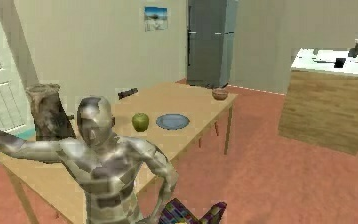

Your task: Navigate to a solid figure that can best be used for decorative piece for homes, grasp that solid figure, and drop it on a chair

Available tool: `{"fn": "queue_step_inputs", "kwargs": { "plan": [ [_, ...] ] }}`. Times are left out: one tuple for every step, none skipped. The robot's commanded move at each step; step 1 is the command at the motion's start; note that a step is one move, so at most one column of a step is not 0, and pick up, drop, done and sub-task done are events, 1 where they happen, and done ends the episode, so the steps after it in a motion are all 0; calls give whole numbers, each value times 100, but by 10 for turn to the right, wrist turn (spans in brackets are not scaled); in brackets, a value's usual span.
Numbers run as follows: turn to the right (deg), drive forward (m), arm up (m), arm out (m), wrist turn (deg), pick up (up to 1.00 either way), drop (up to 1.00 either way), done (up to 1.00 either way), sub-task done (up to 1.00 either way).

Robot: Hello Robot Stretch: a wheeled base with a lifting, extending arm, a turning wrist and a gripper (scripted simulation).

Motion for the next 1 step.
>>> {"fn": "queue_step_inputs", "kwargs": {
  "plan": [
    [-450, 0, 0, 0, 0, 0, 0, 0, 0]
  ]
}}
